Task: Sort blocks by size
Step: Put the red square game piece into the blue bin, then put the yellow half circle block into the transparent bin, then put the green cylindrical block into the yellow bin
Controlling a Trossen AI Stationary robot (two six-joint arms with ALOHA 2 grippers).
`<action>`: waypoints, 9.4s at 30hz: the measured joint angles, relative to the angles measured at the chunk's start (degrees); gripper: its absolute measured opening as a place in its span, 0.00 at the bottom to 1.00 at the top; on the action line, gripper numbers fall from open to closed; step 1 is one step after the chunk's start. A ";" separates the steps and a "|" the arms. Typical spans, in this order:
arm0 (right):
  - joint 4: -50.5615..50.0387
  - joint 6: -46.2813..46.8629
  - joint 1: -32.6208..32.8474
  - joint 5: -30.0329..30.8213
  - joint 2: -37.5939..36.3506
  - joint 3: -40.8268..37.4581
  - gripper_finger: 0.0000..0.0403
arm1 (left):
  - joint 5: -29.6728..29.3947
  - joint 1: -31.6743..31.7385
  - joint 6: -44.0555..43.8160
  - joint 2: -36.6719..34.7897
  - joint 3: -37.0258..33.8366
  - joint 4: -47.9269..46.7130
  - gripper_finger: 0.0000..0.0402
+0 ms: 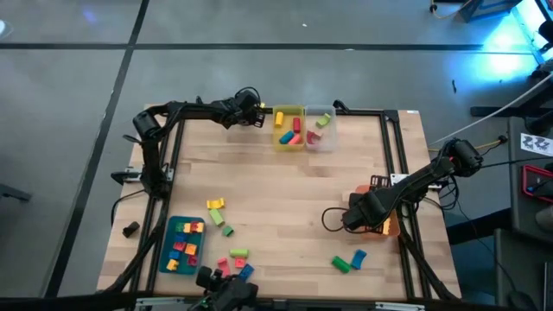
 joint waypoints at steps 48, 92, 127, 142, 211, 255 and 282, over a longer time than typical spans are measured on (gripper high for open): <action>5.82 -2.98 0.00 0.04 0.00 0.02 0.54 | 41.09 -16.13 -5.71 -29.05 0.02 -41.49 0.19; 10.49 -2.97 0.00 0.02 0.00 0.02 0.54 | 34.55 -69.61 -64.13 -34.11 -0.39 -62.10 0.25; 10.49 -4.35 0.00 0.02 0.00 0.00 0.54 | 35.65 -67.96 -66.01 -34.11 -14.95 -51.04 0.46; 10.94 -4.85 0.00 0.02 0.00 0.00 0.54 | 26.39 -56.08 -64.75 -34.11 -14.93 -44.21 0.44; 14.18 -5.82 0.00 26.83 -13.97 3.39 0.54 | 9.65 -43.53 -54.33 -33.41 -32.35 15.77 0.05; 33.69 9.49 2.44 -3.71 -5.18 3.30 0.54 | 6.77 -20.52 15.18 14.58 12.39 41.59 0.13; 51.68 34.02 17.35 -0.86 10.63 3.30 0.54 | 10.59 -28.83 18.79 14.37 12.39 41.51 0.38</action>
